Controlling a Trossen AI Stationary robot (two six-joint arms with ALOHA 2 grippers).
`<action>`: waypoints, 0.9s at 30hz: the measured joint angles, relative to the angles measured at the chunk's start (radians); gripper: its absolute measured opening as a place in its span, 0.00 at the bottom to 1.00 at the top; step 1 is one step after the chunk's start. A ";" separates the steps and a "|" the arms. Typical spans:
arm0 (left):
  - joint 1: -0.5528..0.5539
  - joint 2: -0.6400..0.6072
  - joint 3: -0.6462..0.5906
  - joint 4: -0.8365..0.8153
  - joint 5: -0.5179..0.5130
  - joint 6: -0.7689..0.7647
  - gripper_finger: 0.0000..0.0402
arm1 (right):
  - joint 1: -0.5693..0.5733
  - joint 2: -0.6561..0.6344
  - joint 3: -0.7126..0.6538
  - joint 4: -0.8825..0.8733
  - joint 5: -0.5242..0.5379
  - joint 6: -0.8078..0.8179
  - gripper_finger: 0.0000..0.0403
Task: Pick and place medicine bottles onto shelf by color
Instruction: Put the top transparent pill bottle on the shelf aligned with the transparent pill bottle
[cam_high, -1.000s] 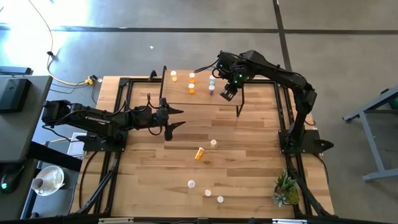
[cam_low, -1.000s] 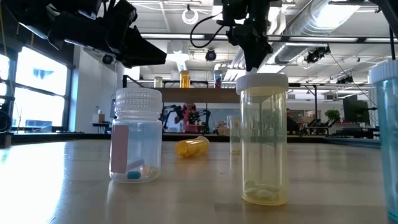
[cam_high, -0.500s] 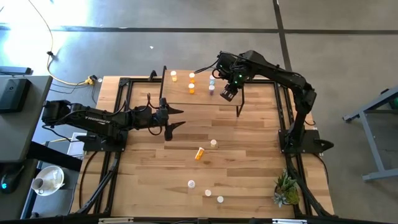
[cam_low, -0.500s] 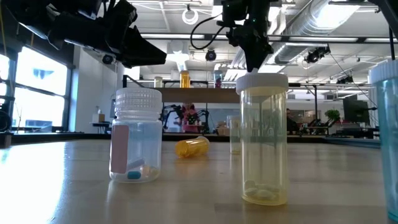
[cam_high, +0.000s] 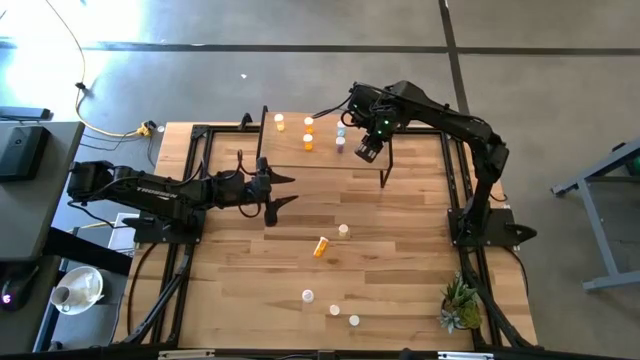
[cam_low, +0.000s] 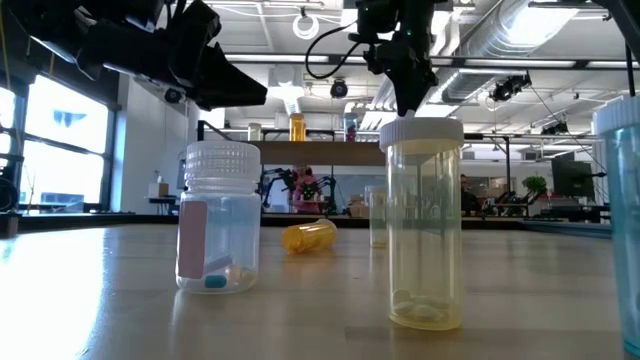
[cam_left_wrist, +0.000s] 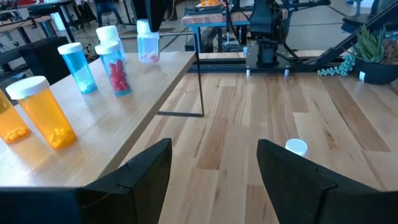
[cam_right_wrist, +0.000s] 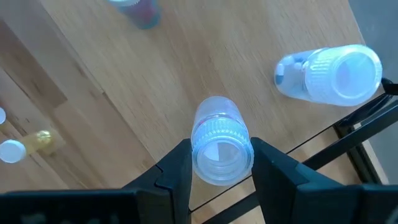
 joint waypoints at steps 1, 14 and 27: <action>0.000 0.000 0.000 -0.002 0.000 0.000 0.57 | 0.000 0.000 0.000 0.000 0.000 0.011 0.31; 0.000 0.000 0.000 -0.003 0.000 0.000 0.57 | 0.000 -0.001 0.000 0.001 0.000 0.012 0.42; 0.000 0.000 0.000 -0.003 0.000 0.000 0.57 | 0.000 -0.001 0.000 0.011 0.037 0.020 0.50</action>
